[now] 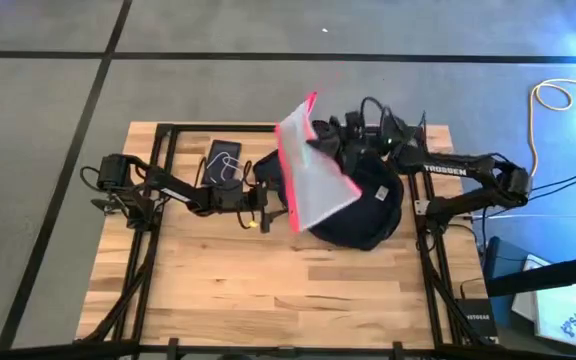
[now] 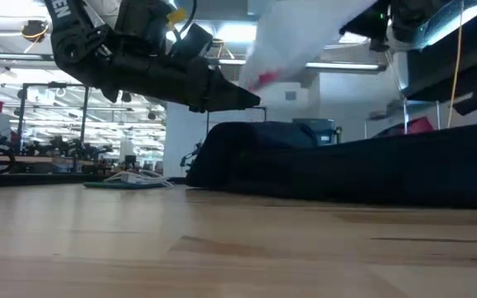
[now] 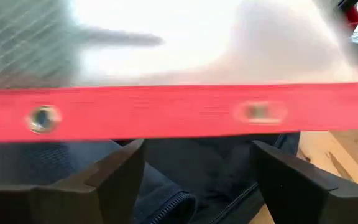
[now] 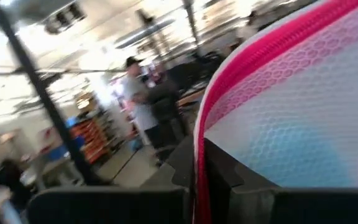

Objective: Unpack backpack
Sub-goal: Remove the transparent zip bag from the blue backpack, then open the transparent zip bag

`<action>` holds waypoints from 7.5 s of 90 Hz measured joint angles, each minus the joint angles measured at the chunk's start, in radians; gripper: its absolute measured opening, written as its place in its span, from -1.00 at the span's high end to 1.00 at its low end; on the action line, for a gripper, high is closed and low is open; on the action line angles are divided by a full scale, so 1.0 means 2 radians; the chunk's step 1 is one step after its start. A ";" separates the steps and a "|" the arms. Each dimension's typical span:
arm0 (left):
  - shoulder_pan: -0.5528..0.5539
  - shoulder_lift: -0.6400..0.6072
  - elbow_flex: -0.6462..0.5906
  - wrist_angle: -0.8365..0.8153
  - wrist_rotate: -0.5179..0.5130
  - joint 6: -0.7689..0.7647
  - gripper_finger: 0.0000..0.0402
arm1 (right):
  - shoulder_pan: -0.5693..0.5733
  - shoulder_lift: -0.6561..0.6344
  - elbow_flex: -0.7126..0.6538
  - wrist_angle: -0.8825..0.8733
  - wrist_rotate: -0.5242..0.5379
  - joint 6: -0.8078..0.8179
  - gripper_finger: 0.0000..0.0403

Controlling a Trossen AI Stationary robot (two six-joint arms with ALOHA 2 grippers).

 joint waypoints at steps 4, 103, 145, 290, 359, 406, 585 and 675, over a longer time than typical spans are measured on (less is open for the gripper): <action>0.000 0.000 0.000 0.000 0.000 -0.002 -0.36 | 0.024 0.000 0.000 0.001 0.017 -0.013 1.00; -0.028 -0.450 0.000 -0.540 -0.020 0.018 -0.36 | 0.210 0.001 0.015 -0.275 0.062 -0.227 1.00; 0.026 -0.363 0.000 -0.444 0.157 -0.113 -0.36 | 0.224 0.001 0.016 -0.345 0.000 -0.294 1.00; 0.039 -0.204 0.000 -0.263 0.225 -0.153 -0.36 | 0.229 0.018 0.016 -0.393 0.080 -0.326 1.00; 0.038 -0.172 0.000 -0.223 0.222 -0.158 0.26 | 0.229 0.018 0.016 -0.391 0.093 -0.326 1.00; 0.038 -0.173 0.000 -0.213 0.254 -0.164 0.31 | 0.229 0.018 0.016 -0.391 0.093 -0.326 1.00; -0.095 -0.173 -0.001 -0.205 -0.048 0.146 1.00 | 0.236 -0.030 0.029 -0.389 0.273 -0.329 -0.04; -0.099 -0.173 -0.001 -0.199 -0.051 0.123 1.00 | 0.324 0.215 0.035 -0.109 0.386 -0.229 0.10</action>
